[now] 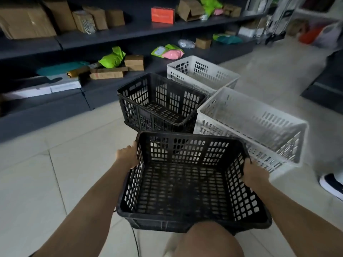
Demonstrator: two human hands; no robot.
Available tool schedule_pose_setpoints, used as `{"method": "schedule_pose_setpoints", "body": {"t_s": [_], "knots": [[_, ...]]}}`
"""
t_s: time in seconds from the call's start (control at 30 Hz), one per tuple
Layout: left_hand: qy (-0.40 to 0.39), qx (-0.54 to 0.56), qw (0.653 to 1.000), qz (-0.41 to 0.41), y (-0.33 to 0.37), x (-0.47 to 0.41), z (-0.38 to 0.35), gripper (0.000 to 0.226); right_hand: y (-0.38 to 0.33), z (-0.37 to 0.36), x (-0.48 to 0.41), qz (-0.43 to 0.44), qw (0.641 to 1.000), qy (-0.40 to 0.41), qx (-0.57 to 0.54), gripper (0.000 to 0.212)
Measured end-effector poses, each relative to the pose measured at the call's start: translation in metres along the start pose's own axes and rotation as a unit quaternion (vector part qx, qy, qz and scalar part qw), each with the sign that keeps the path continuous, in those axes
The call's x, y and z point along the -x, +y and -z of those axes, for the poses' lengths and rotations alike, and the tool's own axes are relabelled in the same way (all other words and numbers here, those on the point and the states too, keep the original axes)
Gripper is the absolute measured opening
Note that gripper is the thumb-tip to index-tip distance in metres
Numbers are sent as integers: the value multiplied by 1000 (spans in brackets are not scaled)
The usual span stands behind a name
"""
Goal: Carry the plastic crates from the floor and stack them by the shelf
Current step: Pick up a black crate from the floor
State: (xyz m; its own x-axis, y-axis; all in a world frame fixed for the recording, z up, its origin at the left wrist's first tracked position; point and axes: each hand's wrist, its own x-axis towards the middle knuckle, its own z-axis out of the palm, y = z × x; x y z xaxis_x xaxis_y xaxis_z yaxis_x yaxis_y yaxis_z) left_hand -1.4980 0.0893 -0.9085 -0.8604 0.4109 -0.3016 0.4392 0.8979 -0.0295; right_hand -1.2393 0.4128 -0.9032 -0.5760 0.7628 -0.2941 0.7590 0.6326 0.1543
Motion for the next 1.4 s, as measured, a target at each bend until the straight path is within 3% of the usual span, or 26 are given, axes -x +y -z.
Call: {"method": "schedule_pose_setpoints", "body": {"t_s": [0.4, 0.53, 0.67, 0.77, 0.97, 1.13, 1.4], "knots": [[17, 11, 999, 24, 7, -2, -17, 59, 0, -11, -14, -17, 999, 29, -18, 44], [26, 44, 998, 38, 9, -2, -18, 62, 6, -21, -22, -70, 994, 20, -83, 53], [35, 89, 994, 59, 11, 1, -31, 73, 18, -26, -25, -58, 988, -30, -142, 23], [55, 106, 991, 62, 11, 5, -21, 73, 26, -19, -21, -28, 986, -20, -165, 9], [100, 172, 978, 64, 14, 43, 81, 80, 54, 72, 16, -43, 971, 39, -233, 11], [129, 143, 981, 32, 24, 100, 220, 74, 101, 199, 94, 15, 970, 105, -220, 57], [124, 138, 982, 10, 25, 224, 418, 74, 175, 381, 234, 54, 964, 127, -227, 52]]}}
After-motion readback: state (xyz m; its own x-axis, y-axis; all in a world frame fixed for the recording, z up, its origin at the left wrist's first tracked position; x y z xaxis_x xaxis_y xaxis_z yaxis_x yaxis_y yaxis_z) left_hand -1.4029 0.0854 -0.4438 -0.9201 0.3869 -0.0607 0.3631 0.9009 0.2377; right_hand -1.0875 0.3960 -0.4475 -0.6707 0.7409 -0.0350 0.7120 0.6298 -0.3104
